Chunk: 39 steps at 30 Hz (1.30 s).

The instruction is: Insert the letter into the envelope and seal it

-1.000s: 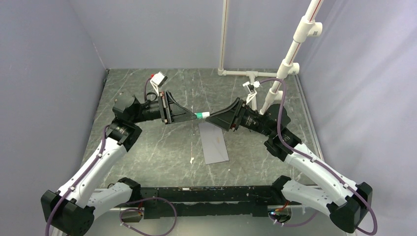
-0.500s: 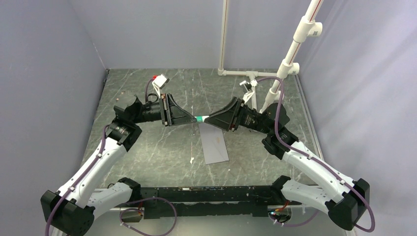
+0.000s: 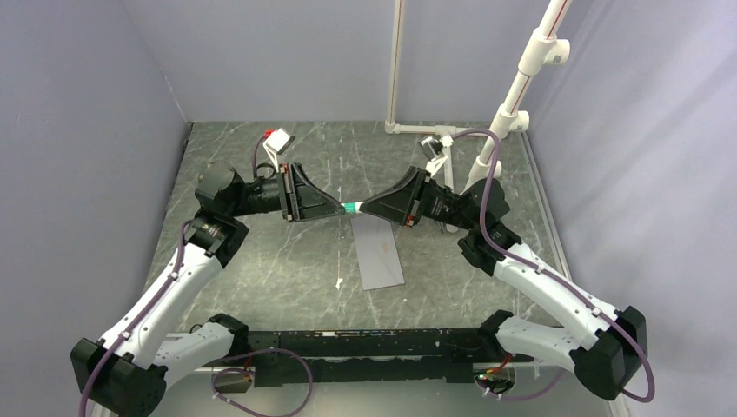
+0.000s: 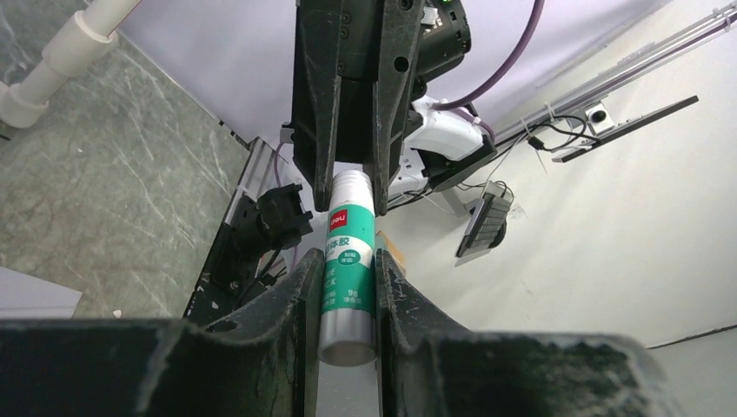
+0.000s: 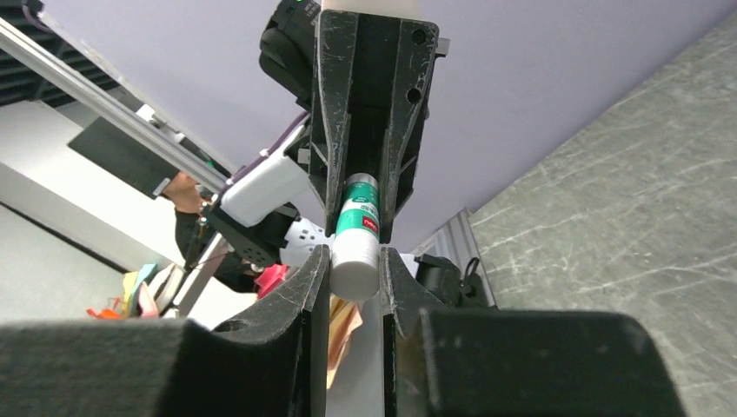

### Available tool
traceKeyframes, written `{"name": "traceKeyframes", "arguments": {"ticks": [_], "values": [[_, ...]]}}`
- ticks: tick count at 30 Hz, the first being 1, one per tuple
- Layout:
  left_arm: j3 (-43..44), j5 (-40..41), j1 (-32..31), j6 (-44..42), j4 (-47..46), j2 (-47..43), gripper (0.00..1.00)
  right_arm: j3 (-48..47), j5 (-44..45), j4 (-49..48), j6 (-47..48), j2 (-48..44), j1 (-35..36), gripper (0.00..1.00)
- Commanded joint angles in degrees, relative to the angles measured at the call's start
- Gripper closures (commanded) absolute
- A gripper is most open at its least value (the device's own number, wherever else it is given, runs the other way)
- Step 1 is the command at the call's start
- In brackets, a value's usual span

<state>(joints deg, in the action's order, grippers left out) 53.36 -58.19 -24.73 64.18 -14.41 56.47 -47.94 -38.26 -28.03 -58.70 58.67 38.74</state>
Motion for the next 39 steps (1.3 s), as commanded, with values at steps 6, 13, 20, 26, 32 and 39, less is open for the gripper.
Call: {"name": "traceKeyframes", "arguments": {"ticks": [6, 13, 20, 26, 32, 39], "values": [[1.89, -0.02, -3.27, -2.25, -4.74, 2.77, 0.98, -1.63, -3.90, -12.06, -7.87, 4.11, 3.81, 1.00], [4.54, 5.86, -3.23, -8.04, 2.17, 1.35, 0.98, -0.28, -3.02, -7.19, -6.57, 4.24, 7.70, 1.00], [3.55, 5.61, -3.25, -3.00, -4.61, 3.80, 0.98, 2.05, -1.59, -9.32, -8.02, 5.78, 10.44, 1.00], [3.44, 4.36, -3.48, -1.07, -6.24, 5.01, 0.97, 3.06, -0.79, -12.95, -9.51, 7.46, 11.16, 1.00], [4.43, 4.22, -3.57, -1.64, -6.89, 5.76, 0.98, 3.20, -0.69, -13.50, -10.37, 10.40, 12.92, 1.00], [7.27, 3.90, -3.48, -3.88, -5.03, 7.42, 0.98, 3.31, -0.12, -11.44, -9.66, 12.05, 14.16, 1.00]]}}
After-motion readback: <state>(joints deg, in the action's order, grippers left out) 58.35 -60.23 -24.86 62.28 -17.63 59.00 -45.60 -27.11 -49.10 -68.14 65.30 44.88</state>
